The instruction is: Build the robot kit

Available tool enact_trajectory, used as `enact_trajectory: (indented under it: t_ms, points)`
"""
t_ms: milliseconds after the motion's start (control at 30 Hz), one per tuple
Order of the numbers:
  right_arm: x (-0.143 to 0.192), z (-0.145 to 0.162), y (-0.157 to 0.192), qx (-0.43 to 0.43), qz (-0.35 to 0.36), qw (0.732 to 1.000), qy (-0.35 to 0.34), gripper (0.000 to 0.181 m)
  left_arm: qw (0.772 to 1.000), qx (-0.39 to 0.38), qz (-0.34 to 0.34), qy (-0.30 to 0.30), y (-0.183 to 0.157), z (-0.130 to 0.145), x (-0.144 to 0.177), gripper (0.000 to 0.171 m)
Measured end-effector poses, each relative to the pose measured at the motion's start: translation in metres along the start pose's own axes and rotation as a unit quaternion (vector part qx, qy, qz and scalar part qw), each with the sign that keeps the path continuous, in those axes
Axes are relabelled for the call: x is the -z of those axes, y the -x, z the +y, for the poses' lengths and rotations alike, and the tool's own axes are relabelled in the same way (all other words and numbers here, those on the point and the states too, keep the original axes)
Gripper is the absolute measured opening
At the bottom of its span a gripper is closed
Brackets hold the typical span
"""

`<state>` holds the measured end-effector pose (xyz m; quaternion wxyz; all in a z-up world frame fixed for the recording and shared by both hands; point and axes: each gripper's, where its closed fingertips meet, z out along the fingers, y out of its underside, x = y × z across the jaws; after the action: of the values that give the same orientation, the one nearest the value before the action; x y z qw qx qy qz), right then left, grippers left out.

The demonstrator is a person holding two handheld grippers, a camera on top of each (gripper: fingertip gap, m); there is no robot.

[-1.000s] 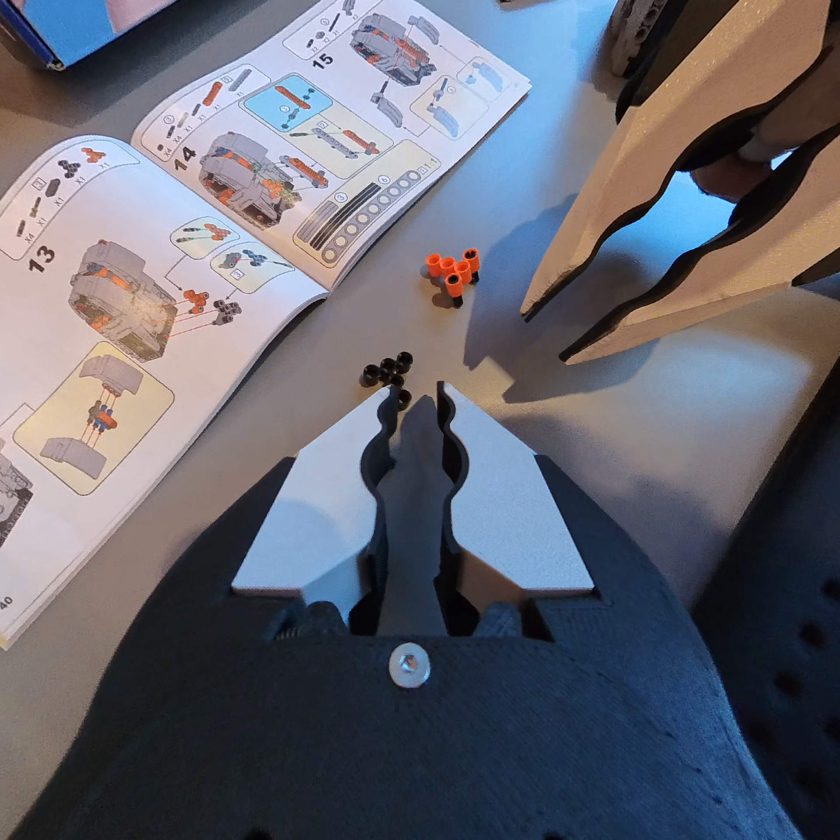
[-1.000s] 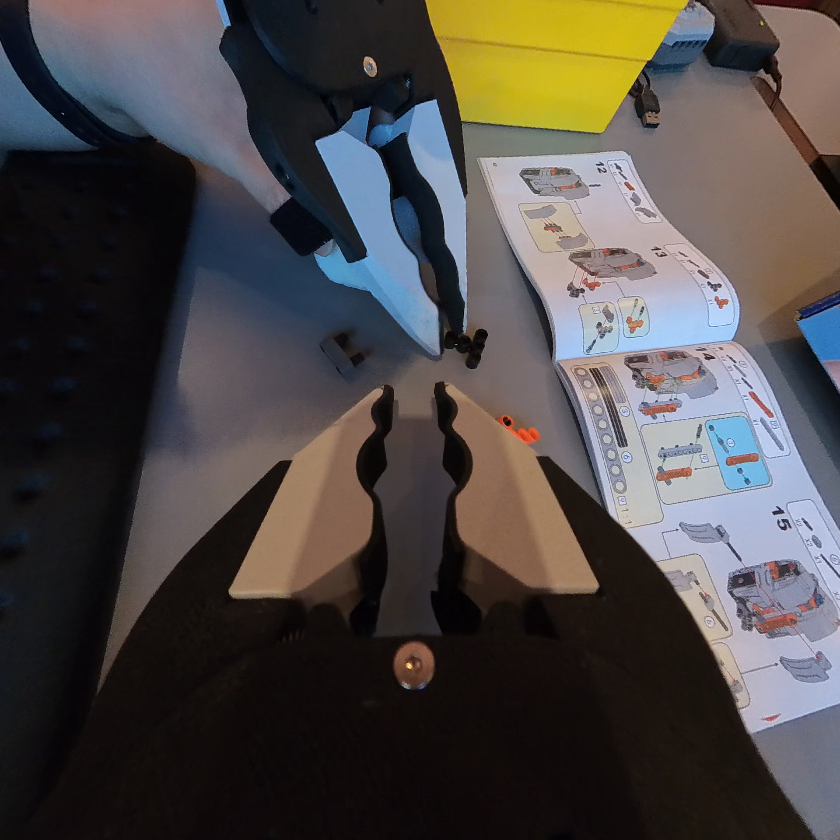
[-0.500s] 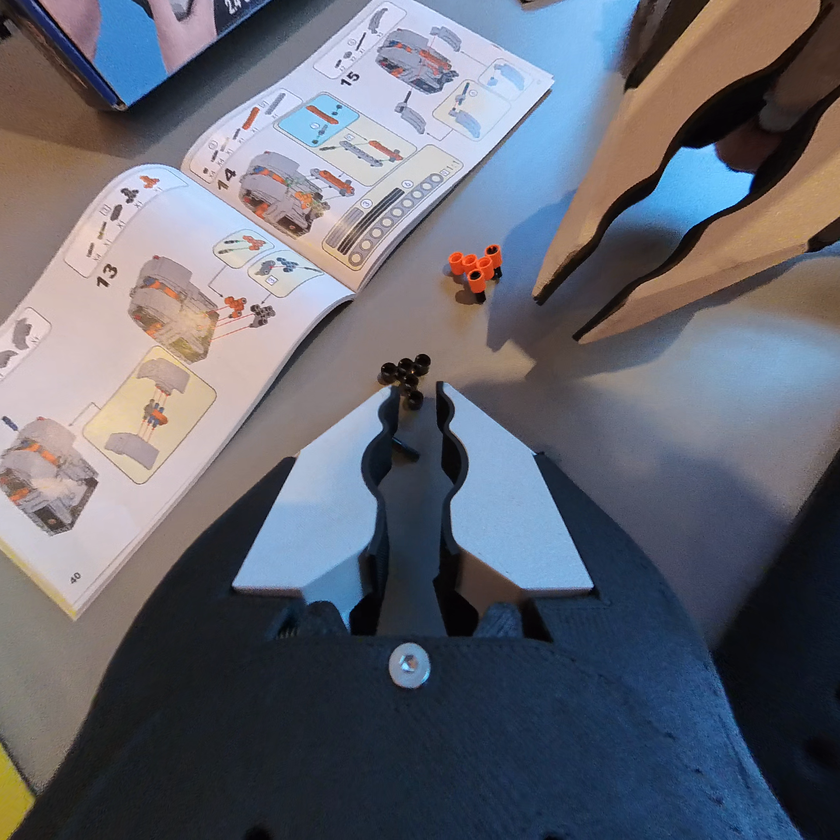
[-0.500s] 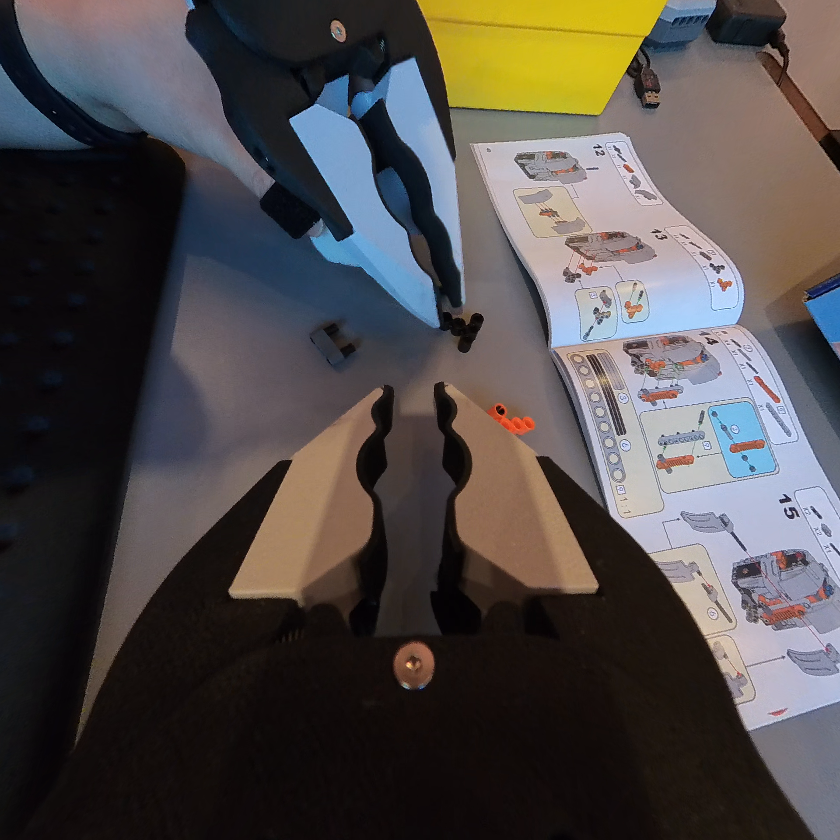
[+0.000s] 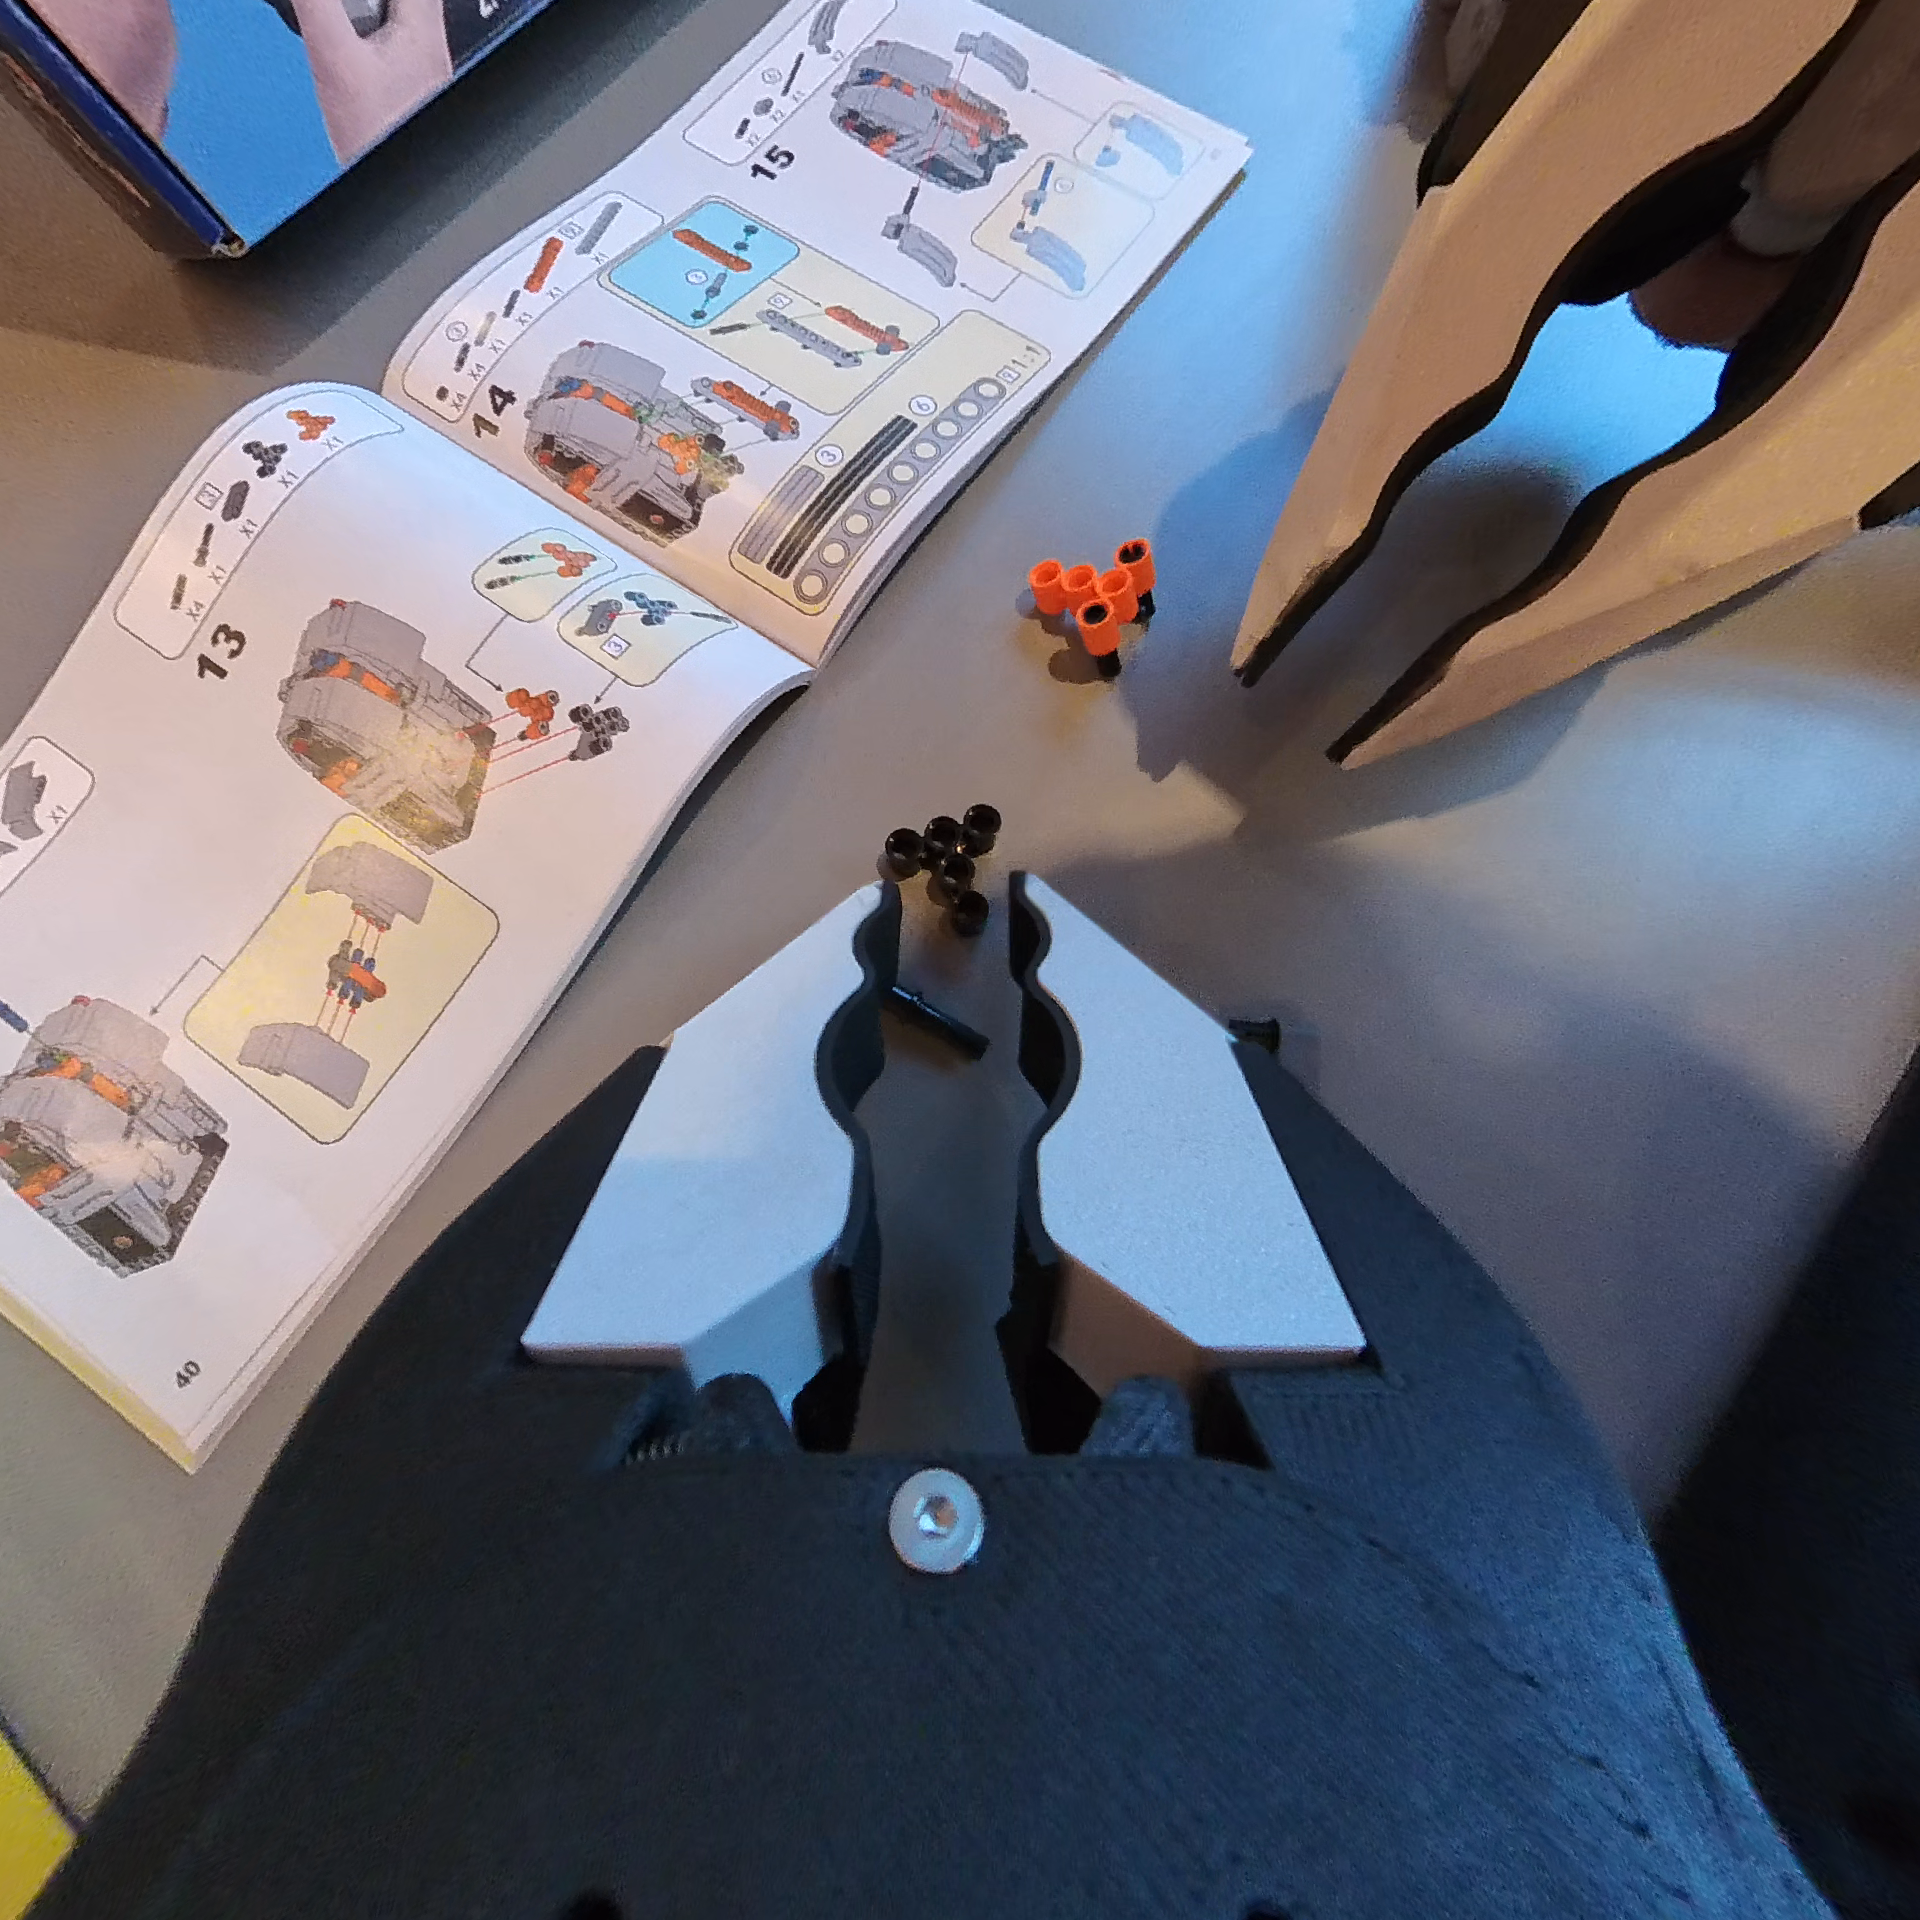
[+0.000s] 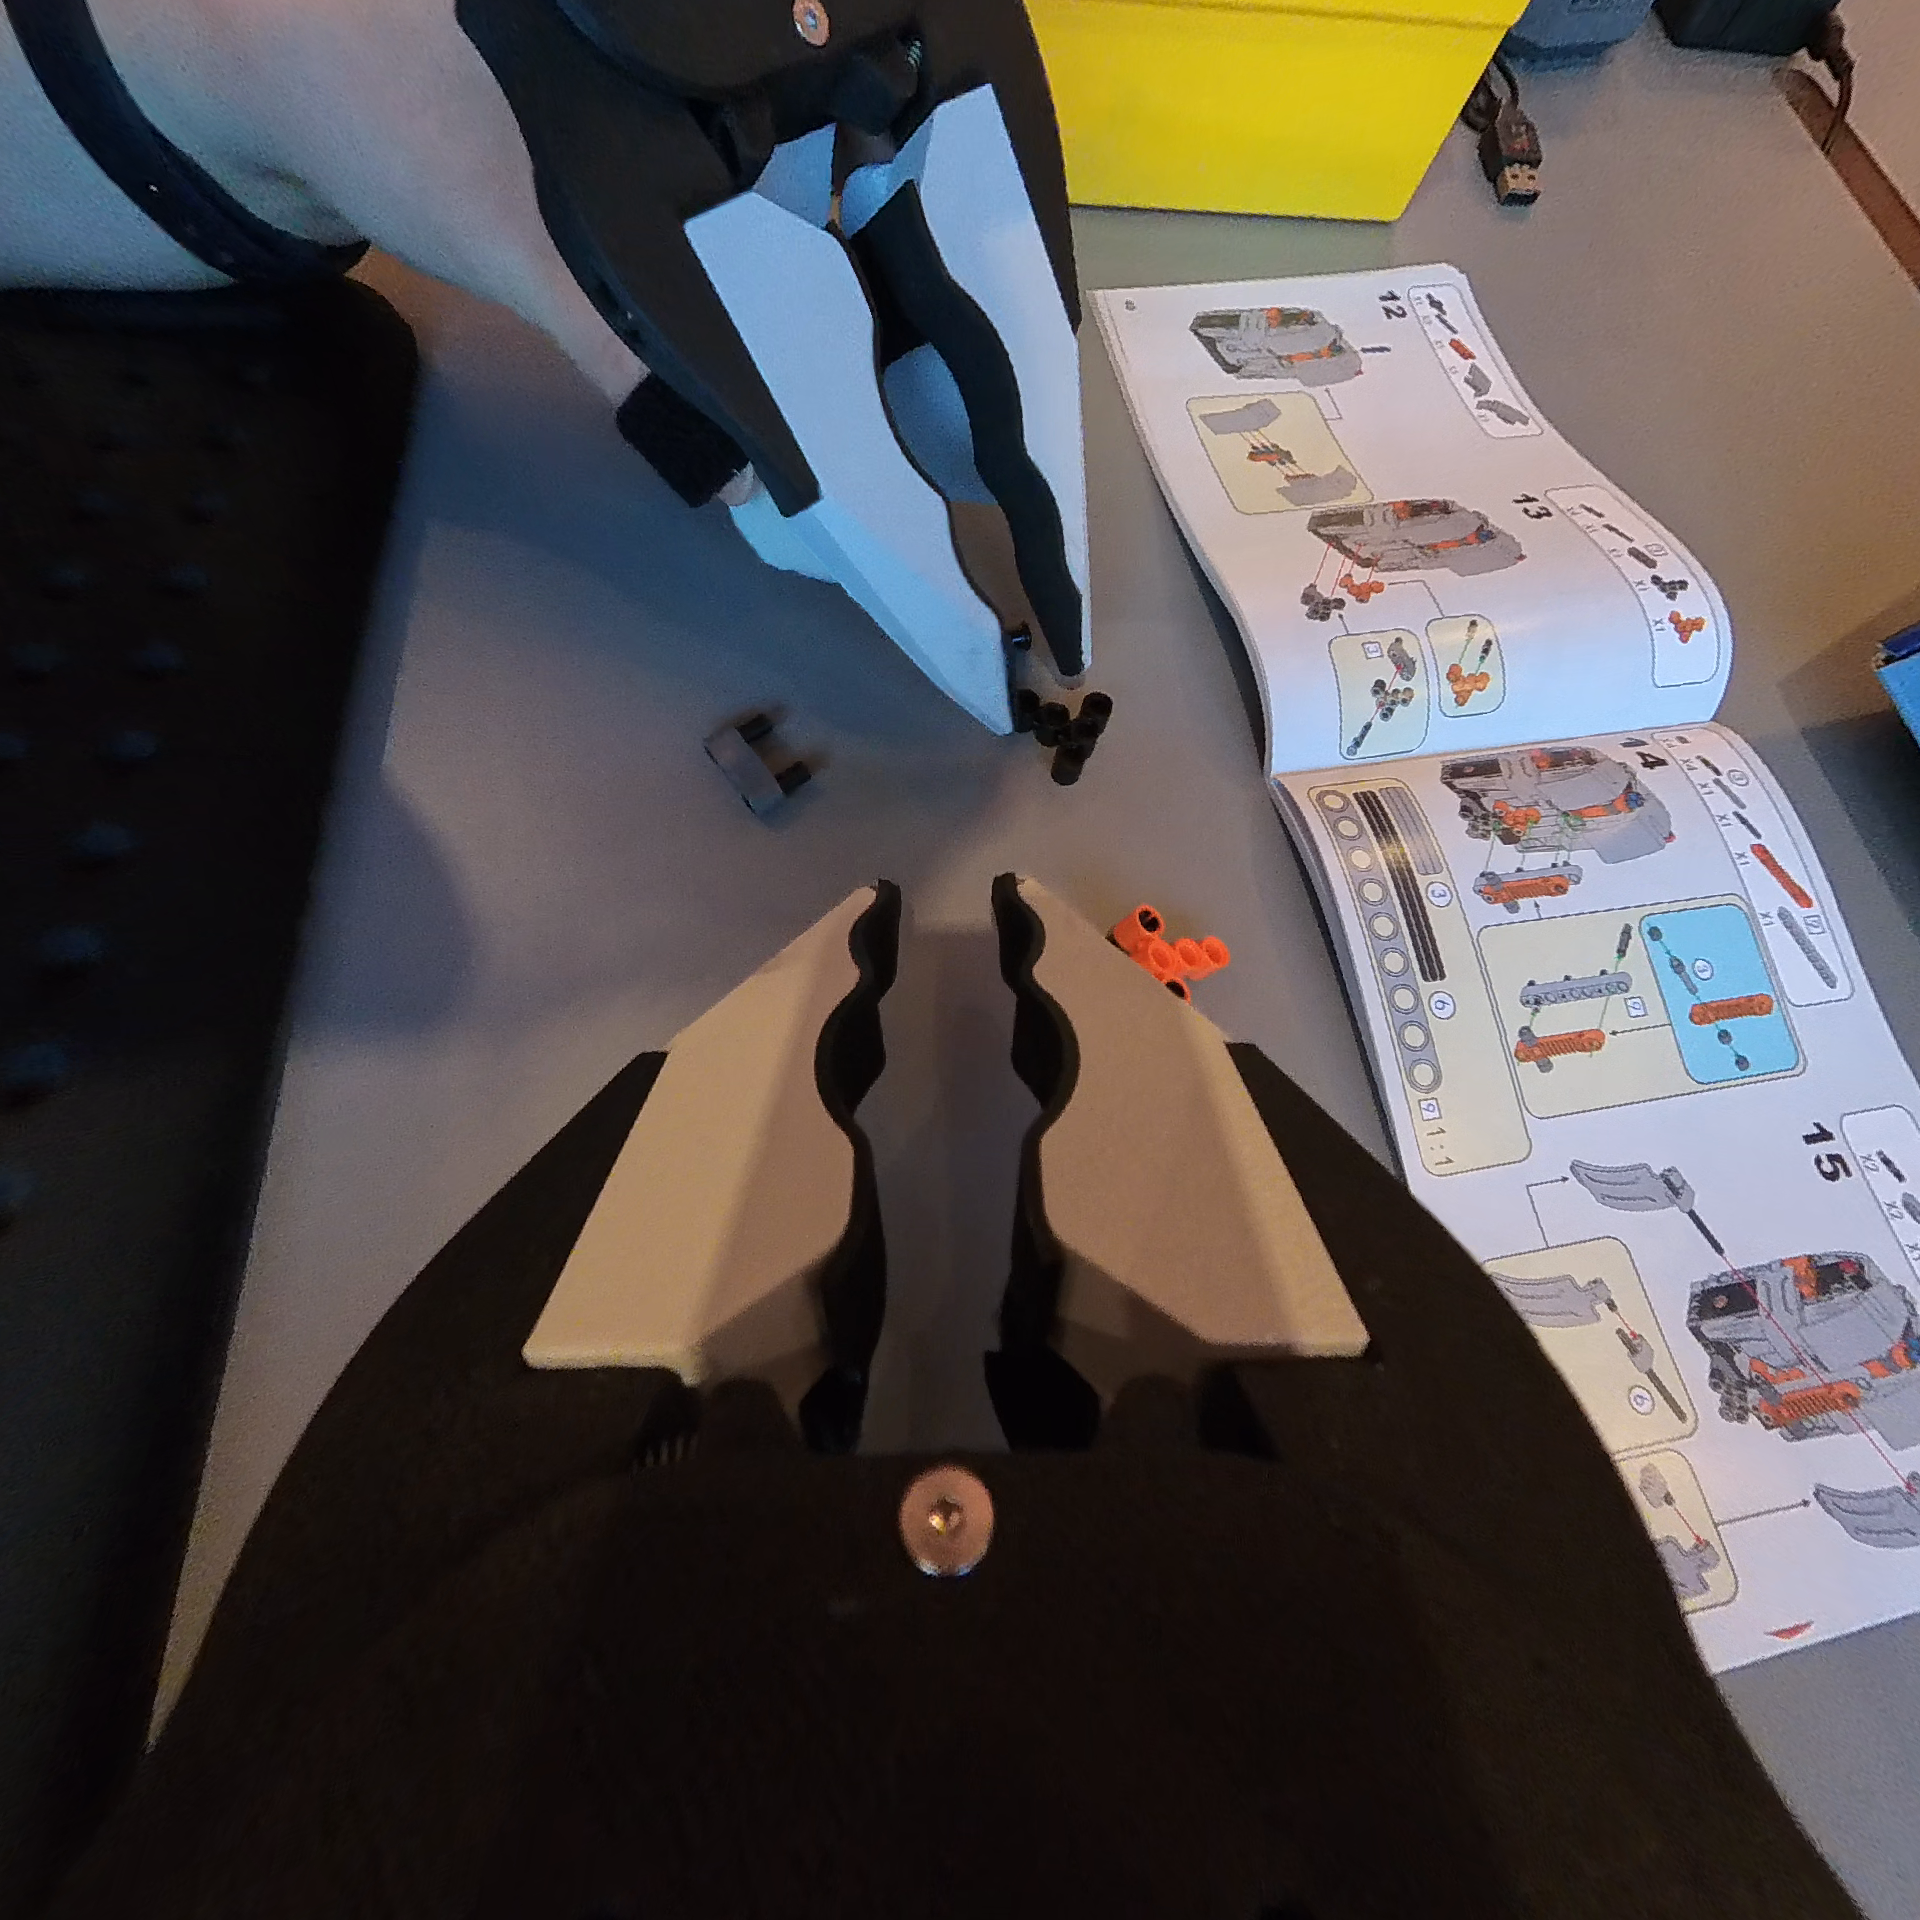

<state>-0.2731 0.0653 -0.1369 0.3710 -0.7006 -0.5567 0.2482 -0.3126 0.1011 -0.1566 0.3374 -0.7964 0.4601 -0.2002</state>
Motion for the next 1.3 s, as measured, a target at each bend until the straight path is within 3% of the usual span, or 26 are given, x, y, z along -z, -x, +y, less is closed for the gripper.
enact_trajectory:
  t_ms: [233,433,733,1033,1300]
  points:
    - [0.000,0.002,0.002,0.003,-0.002,1.000,0.006,0.017,1.000,-0.011,0.002,0.006,-0.002,0.005,-0.004,0.004]
    - [-0.003,0.006,0.005,0.014,-0.006,1.000,0.019,0.017,0.999,-0.026,0.027,-0.001,-0.010,0.003,0.003,0.004]
    - [0.004,-0.029,0.026,0.120,0.014,0.992,-0.043,0.023,0.972,-0.230,0.021,0.041,-0.045,0.006,0.025,0.004]
    - [-0.007,-0.017,0.046,0.126,-0.041,0.991,-0.014,0.035,0.949,-0.305,0.041,0.066,-0.072,0.013,0.036,0.004]
    - [-0.014,-0.017,0.074,0.152,-0.083,0.985,-0.001,0.027,0.927,-0.354,0.061,0.108,-0.084,0.024,0.041,0.004]
